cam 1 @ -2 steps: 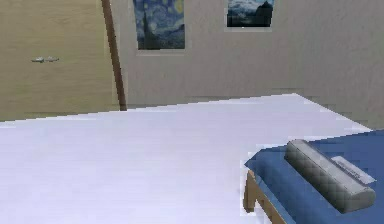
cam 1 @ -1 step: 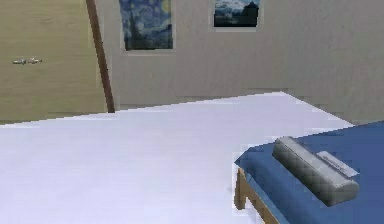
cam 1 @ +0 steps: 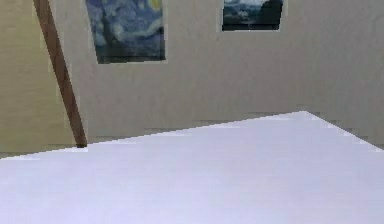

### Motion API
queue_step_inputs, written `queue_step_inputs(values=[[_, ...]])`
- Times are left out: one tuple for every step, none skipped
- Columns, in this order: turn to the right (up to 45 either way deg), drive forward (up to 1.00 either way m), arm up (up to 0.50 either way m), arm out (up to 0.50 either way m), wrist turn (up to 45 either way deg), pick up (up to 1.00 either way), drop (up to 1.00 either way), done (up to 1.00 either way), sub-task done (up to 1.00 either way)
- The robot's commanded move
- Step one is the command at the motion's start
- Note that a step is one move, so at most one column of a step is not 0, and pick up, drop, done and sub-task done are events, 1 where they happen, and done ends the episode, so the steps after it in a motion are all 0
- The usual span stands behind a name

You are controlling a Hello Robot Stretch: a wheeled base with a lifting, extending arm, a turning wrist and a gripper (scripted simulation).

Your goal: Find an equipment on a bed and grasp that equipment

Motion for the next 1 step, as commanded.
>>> queue_step_inputs(values=[[6.0, 0.00, 0.00, 0.00, 0.0, 0.00, 0.00, 0.00, 0.00]])
